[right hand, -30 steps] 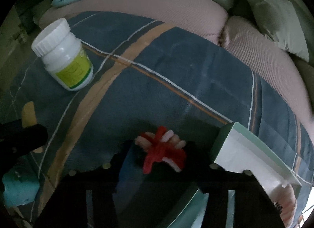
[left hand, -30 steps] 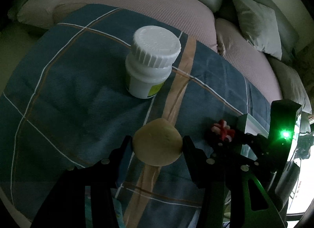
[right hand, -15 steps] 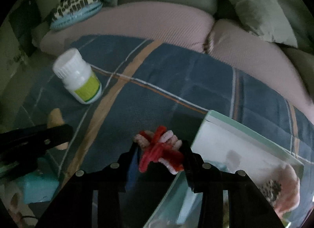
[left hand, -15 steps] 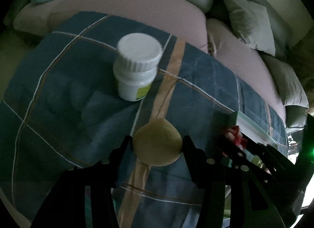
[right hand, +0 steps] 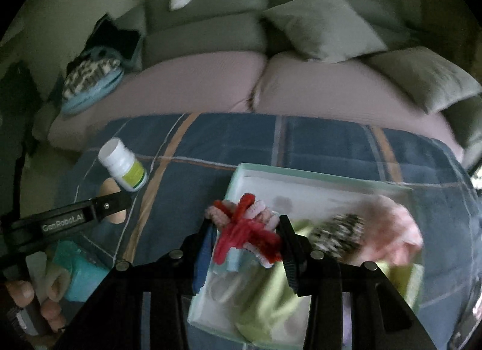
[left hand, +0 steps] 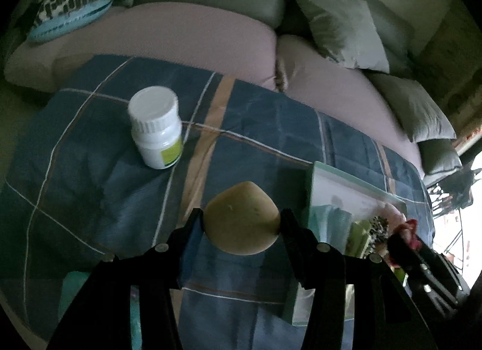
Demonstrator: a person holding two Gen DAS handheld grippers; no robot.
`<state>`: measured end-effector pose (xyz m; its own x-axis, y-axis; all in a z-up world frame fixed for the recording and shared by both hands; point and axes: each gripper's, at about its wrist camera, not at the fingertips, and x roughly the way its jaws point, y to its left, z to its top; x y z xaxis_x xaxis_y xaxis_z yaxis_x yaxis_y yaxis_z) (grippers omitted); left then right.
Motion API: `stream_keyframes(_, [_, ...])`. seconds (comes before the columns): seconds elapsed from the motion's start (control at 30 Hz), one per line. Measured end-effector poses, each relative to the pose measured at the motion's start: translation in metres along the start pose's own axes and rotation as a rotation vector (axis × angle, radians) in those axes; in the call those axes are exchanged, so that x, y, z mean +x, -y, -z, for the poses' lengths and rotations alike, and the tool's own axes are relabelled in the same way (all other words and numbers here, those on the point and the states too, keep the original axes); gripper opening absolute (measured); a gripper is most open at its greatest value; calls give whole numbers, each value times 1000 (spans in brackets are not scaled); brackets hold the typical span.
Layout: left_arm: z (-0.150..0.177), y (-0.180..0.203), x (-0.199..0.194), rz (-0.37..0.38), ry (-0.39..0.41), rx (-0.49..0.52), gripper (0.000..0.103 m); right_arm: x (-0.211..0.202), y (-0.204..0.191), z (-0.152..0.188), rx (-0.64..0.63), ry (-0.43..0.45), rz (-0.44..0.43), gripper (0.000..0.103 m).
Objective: Organize soft objects
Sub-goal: 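Carry the sponge and red hair tie over the white tray with both grippers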
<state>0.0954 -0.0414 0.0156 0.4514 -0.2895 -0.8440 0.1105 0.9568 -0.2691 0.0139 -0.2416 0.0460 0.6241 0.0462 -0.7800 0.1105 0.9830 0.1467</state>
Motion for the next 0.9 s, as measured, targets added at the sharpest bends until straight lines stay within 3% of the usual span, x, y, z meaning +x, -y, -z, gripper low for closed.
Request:
stream_keyframes(0.43, [13, 61, -18, 60, 34, 162, 53, -52, 80, 23, 184, 88, 97, 43])
stream_keyframes(0.67, [26, 99, -6, 110, -20, 260, 53, -62, 124, 33, 285, 100, 138, 43])
stream_keyframes(0.9, [47, 126, 12, 127, -92, 339, 54, -54, 134, 36, 315, 75, 128, 43])
